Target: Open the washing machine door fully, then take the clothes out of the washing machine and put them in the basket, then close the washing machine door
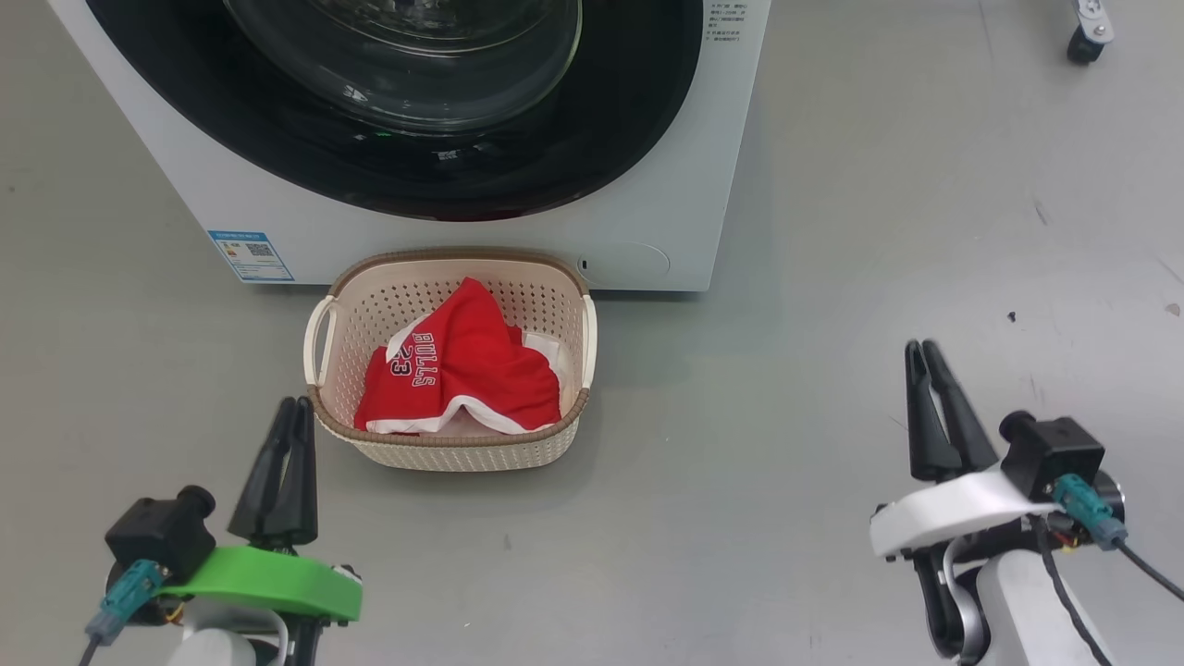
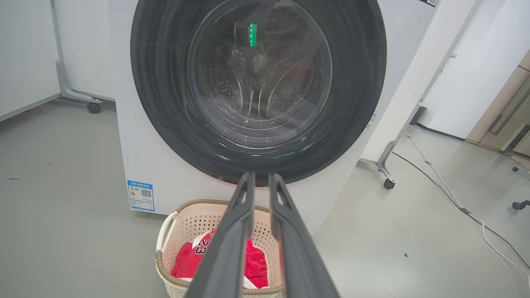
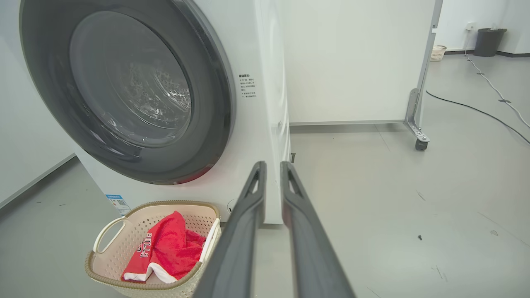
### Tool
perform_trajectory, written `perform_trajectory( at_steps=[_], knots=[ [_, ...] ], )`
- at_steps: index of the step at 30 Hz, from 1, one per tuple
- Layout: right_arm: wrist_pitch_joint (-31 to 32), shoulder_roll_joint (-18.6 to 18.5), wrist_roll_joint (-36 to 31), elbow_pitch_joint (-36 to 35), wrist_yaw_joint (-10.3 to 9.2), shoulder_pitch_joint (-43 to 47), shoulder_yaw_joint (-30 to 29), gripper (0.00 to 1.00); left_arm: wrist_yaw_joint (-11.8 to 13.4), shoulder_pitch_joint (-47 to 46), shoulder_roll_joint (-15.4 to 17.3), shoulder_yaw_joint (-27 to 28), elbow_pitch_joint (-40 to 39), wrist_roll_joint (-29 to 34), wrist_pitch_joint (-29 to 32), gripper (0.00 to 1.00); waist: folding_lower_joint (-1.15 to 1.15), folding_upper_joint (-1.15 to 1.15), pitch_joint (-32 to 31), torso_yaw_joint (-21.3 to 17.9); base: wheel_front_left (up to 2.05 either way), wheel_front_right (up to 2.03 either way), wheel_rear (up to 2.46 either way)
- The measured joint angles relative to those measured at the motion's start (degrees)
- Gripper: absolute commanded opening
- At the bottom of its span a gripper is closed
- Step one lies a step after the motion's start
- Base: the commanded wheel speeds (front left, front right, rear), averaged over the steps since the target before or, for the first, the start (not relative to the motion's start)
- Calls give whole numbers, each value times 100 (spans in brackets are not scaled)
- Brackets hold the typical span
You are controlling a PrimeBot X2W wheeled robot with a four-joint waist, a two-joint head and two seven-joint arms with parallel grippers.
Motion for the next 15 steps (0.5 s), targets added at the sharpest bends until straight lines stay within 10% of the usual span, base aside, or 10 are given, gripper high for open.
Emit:
perform_trajectory(
  at_steps=[15],
  knots=[
    [73, 29, 872, 23, 60, 204, -16, 0, 0, 121, -73, 42, 51, -783, 157, 0, 0, 0, -107, -9, 0, 0, 0]
  ],
)
